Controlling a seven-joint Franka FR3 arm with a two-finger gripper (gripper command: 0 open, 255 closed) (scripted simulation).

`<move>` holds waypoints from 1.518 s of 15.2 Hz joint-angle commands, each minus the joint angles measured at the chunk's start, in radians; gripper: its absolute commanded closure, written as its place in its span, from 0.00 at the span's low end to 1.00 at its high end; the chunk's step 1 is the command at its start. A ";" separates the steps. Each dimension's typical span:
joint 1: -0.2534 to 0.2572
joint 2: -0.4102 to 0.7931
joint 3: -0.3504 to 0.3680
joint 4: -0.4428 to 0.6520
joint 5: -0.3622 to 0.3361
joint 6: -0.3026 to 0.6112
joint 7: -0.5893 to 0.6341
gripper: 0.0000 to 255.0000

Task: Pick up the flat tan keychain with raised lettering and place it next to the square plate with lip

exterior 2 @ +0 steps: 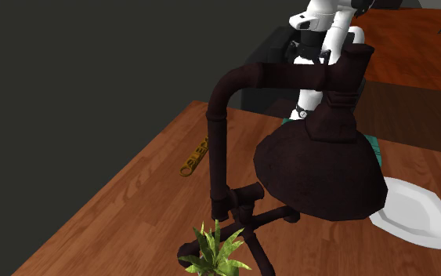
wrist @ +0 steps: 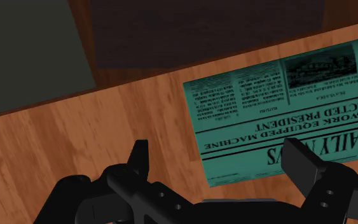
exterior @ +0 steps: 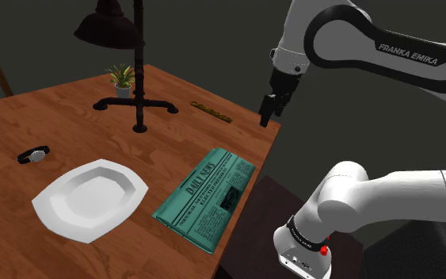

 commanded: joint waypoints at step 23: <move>-0.060 0.746 -0.232 0.314 -0.014 0.490 -0.326 0.00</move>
